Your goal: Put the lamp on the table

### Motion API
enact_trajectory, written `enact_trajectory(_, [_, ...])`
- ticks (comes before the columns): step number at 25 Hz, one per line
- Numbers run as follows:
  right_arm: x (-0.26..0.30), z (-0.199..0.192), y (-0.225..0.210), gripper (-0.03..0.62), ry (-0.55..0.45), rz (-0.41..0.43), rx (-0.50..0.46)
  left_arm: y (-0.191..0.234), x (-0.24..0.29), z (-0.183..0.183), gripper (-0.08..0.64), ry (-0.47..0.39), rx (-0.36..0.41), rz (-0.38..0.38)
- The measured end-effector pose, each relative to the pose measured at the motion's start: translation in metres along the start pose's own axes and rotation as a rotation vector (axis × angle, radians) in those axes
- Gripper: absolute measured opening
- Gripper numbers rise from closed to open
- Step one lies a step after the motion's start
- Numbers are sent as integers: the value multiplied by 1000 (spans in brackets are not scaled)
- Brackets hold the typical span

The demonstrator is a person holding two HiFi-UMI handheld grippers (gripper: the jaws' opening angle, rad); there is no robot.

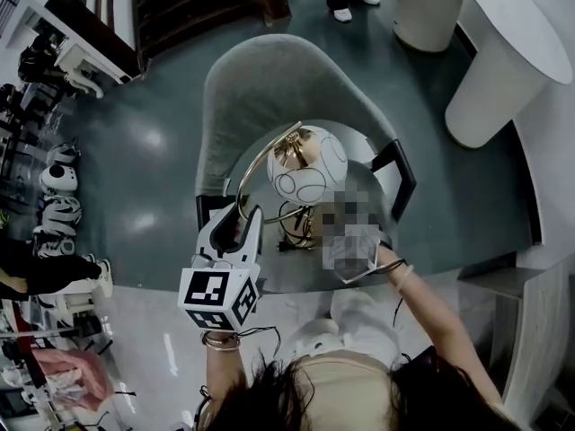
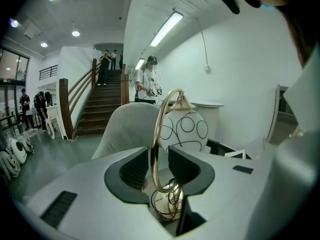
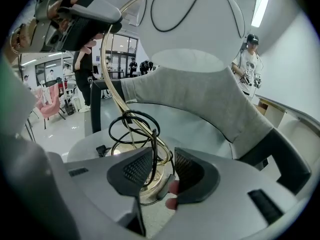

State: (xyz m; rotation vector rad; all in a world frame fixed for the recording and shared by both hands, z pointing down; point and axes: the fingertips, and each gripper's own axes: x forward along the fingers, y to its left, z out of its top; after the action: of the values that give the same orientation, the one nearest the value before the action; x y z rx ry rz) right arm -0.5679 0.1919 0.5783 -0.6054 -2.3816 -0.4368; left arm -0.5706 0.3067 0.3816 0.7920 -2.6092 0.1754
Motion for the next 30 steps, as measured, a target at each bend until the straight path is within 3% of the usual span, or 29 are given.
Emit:
enact_trajectory(22, [42, -11, 3, 124, 41, 16, 22, 1, 14, -6, 110, 43, -3, -5])
enact_trajectory(30, [51, -10, 1, 123, 30, -19, 11, 0, 19, -6, 110, 46, -1, -6])
